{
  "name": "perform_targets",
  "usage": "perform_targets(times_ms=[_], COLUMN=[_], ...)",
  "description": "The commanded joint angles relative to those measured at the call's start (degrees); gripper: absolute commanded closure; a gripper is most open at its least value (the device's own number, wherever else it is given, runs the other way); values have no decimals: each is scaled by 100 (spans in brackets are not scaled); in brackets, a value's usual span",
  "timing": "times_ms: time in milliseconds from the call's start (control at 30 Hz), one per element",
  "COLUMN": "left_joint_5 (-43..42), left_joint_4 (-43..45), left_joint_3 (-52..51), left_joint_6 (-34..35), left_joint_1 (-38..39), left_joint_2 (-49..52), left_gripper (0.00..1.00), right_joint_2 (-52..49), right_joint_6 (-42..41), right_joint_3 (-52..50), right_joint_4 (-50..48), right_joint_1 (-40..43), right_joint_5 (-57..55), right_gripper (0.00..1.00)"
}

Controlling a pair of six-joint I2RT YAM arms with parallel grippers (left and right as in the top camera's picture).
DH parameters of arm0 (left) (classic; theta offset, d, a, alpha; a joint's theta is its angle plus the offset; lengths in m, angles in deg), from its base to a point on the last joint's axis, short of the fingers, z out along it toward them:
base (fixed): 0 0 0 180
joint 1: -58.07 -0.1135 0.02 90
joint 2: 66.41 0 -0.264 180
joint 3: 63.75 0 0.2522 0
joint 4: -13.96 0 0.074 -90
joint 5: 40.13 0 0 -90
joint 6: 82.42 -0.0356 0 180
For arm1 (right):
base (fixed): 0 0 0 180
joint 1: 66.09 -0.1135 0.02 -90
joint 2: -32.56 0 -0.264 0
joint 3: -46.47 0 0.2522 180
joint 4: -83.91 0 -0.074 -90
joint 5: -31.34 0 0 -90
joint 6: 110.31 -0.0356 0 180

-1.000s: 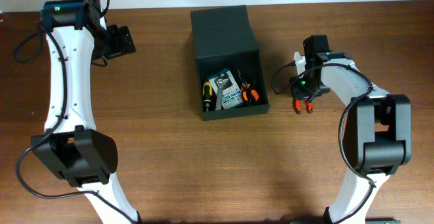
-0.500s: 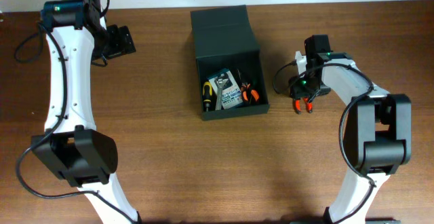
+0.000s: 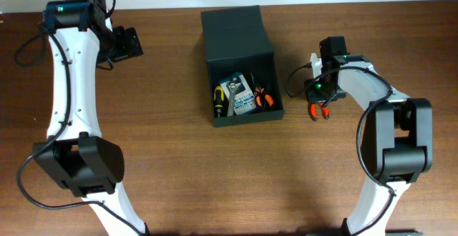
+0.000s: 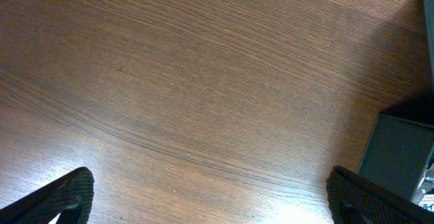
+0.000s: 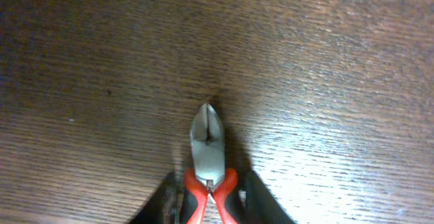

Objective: Pack container

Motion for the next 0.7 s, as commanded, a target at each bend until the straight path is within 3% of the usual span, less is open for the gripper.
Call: perform_targets(times_ms=[0,67,667], left_joint_5=[83,81,83], left_joint_4=[13,13,13], left_joint_3=[94,94,94], left_joint_6=[-68,-68,-68], left_joint_1=[-9,-9,-9], left_joint_2=[0,0,0], left_gripper=[1,1,1], right_joint_2=[-452,-452,-452], right_joint_6=[9,11,-332], right_joint_3=[-192,-192,-48], right_joint_4=[35,31,125], right_joint_1=[2,4,7], right_joint_5=[-310,-313,-485], right_gripper=[87,96,96])
